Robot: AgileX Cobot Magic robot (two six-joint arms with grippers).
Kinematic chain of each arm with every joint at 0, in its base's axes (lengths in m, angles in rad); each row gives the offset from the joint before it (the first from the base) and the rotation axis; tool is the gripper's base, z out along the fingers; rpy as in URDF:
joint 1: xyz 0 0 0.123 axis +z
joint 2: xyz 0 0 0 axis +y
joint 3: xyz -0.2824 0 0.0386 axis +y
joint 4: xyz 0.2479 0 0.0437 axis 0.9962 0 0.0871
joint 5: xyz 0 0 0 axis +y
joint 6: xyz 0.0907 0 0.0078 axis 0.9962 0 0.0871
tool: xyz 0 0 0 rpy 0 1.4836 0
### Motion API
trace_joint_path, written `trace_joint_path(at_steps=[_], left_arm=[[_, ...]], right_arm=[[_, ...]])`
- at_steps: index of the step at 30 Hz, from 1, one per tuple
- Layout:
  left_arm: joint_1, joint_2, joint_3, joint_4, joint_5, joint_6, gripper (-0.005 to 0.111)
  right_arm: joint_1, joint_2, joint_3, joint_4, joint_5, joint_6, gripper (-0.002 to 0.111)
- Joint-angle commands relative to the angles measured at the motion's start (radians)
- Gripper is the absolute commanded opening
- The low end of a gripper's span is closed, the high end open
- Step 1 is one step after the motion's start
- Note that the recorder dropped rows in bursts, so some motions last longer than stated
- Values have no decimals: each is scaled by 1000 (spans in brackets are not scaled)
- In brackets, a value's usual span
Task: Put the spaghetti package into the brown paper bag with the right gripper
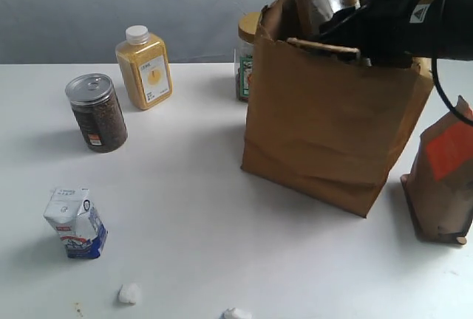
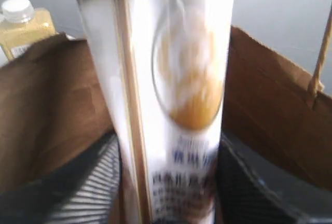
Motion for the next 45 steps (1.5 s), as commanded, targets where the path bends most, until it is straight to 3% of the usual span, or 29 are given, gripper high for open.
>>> trace_joint_path(at_steps=[1, 5, 8, 11, 15, 23, 38, 45], left_arm=[[-2, 2, 5, -5, -5, -4, 0], [-2, 2, 5, -5, -5, -4, 0], [-2, 2, 5, -5, -5, -4, 0], [-2, 2, 5, -5, -5, -4, 0], [-2, 2, 5, -5, -5, -4, 0], [-2, 2, 5, -5, -5, -4, 0], [-2, 2, 5, -5, -5, -4, 0], [-2, 2, 5, -5, -5, -4, 0]], right_arm=[[-2, -59, -7, 11, -12, 4, 67], [-2, -118, -7, 11, 11, 4, 66], [0, -194, -7, 11, 41, 4, 57], [0, -316, -7, 11, 94, 4, 37], [0, -478, -7, 11, 193, 4, 1], [0, -728, 76, 7, 295, 12, 0], [0, -1084, 458, 9, 337, 122, 0], [-4, -1276, 612, -95, 321, 307, 0]])
